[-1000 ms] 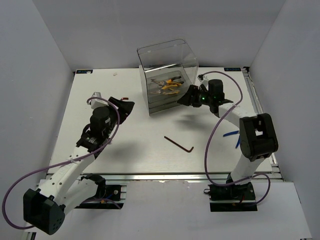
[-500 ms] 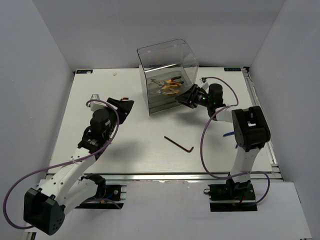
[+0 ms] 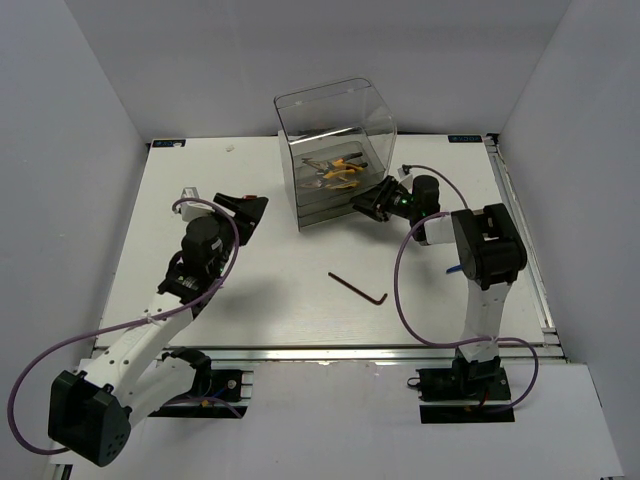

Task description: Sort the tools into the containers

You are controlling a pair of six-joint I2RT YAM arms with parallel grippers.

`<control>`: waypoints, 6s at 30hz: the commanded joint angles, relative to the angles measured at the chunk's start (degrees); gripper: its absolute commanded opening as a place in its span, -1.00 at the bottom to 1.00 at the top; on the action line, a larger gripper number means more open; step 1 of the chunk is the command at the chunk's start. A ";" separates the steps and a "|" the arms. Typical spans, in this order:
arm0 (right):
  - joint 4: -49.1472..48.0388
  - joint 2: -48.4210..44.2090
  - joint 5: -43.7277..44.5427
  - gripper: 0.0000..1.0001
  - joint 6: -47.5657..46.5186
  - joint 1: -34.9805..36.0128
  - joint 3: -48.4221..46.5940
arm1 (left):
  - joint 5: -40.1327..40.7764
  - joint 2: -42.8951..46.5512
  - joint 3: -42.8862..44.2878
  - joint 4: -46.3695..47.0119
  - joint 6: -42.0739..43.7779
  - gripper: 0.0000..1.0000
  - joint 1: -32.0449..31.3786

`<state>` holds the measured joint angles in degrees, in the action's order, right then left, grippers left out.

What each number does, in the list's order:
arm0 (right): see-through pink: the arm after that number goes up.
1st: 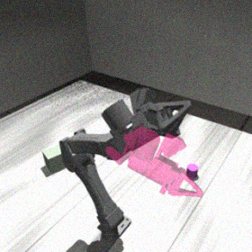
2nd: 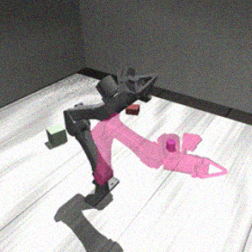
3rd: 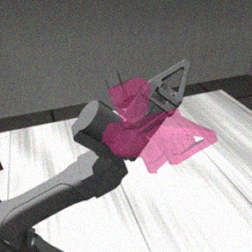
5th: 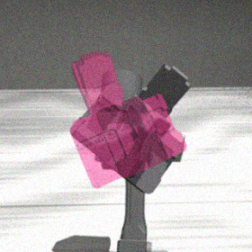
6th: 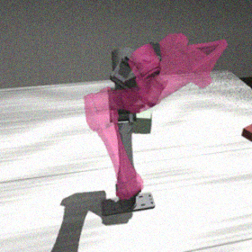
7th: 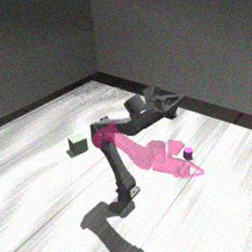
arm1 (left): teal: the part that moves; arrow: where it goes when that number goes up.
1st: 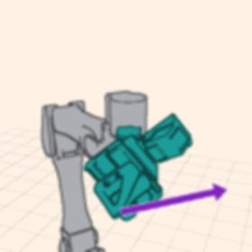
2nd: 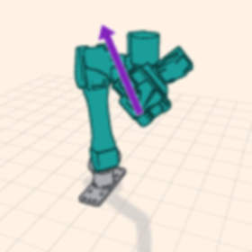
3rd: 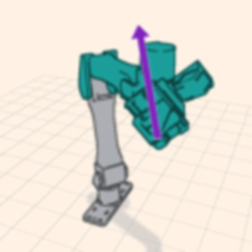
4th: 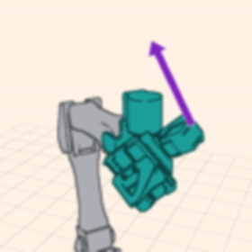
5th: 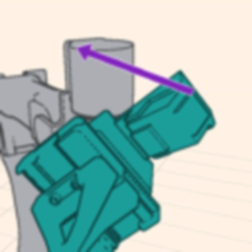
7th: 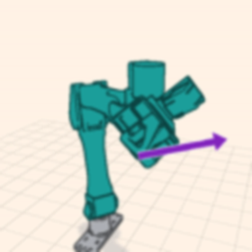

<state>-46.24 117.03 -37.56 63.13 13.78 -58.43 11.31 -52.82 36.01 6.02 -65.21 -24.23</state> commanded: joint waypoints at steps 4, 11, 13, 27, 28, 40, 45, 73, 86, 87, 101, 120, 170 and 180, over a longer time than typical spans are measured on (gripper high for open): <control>-9.57 1.44 2.23 -0.16 5.77 0.02 -2.65 | -0.41 -0.36 0.82 1.01 -0.36 0.45 -0.03; -12.46 2.23 1.88 -0.17 8.32 0.28 -2.91 | -0.32 0.08 0.03 1.36 -0.79 0.45 0.06; -12.65 2.41 2.14 -0.17 8.58 0.54 -3.18 | -0.32 0.08 -0.15 1.62 -1.06 0.45 0.06; -11.68 4.61 3.81 -0.49 10.17 1.69 -6.08 | -0.24 0.61 -0.59 1.54 -1.41 0.44 -0.03; -11.94 4.78 3.81 -0.58 10.17 1.60 -6.16 | -0.06 0.87 -0.68 1.54 -1.50 0.44 0.06; -14.23 3.38 2.85 -1.00 10.17 1.25 -1.60 | 0.11 1.49 -1.56 2.06 -1.67 0.44 0.06; -15.11 0.48 1.62 -1.00 9.12 0.90 3.31 | 0.20 1.93 -1.91 1.98 -1.41 0.44 0.06; -6.07 -16.48 -4.10 -0.16 -3.27 -2.18 20.73 | 0.73 -1.23 3.62 -12.34 8.52 0.44 0.32; 21.68 -31.59 -10.24 0.07 -31.19 -2.79 17.67 | -1.98 -8.96 10.22 -25.18 18.27 0.41 8.31; 28.16 -32.82 -12.17 0.07 -34.97 -2.79 16.61 | -5.13 -10.10 10.13 -25.09 18.89 0.39 9.63; 89.40 -38.63 9.67 0.14 -103.31 11.14 -1.43 | -9.99 -15.83 9.17 -22.11 25.40 0.42 14.56; 67.86 -25.90 32.11 0.16 -80.36 31.65 -0.28 | -7.53 -7.31 4.25 -23.51 24.26 0.43 14.56; 70.23 -39.77 29.38 -1.00 -101.43 34.82 -2.90 | -5.33 -1.23 2.75 -27.91 24.34 0.43 14.56; 72.86 -32.24 30.09 -1.00 -131.58 30.26 -17.74 | -5.86 -2.38 3.89 -27.64 24.96 0.43 14.56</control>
<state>25.41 81.25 -7.31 -57.63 45.54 -71.13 5.19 -55.70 38.89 -21.43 -40.97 -9.82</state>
